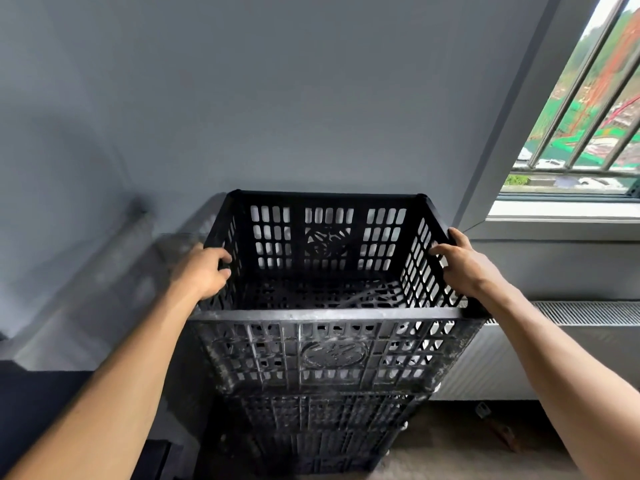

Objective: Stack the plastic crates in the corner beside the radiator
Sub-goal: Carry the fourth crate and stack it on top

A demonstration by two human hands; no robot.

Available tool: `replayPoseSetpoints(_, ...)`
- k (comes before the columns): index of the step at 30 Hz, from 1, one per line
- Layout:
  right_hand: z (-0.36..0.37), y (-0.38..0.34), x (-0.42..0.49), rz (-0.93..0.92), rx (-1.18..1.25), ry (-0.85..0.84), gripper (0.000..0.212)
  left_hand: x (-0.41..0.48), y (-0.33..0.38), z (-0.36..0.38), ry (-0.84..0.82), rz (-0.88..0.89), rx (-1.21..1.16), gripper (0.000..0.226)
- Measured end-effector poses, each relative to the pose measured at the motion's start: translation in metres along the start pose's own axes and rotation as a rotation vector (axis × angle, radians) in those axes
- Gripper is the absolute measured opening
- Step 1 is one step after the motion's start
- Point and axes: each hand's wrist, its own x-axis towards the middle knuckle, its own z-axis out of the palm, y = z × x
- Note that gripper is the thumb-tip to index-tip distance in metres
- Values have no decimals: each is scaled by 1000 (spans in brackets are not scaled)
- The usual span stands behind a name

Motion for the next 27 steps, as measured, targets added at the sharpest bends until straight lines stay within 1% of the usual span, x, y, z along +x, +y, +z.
replayPoseSetpoints(4, 2, 0, -4, -10, 10, 11, 65, -4, -7, 1, 4, 1, -36, 30)
replayPoseSetpoints(7, 1, -3, -8, -36, 9, 54, 54, -10, -5, -3, 24, 18, -56, 29)
replayPoseSetpoints(10, -6, -10, -17, -43, -64, 125, 45, -16, -1, -9, 76, 54, -71, 28)
replayPoseSetpoints(15, -10, -12, -30, -97, -136, 280, 35, -27, 3, -15, 188, 127, -88, 26)
replayPoseSetpoints(18, -10, -14, -39, -91, -129, 257, 33, -39, 4, -17, 193, 176, -20, 27)
replayPoseSetpoints(21, -7, -17, -48, -89, -122, 282, 32, -57, 11, -18, 221, 252, -48, 28)
replayPoseSetpoints(25, -4, -33, -73, -175, 24, 254, 28, -92, 29, -23, 214, 365, -160, 26)
replayPoseSetpoints(27, -13, -44, -88, -193, 158, 221, 27, -107, 39, -37, 229, 410, -291, 24)
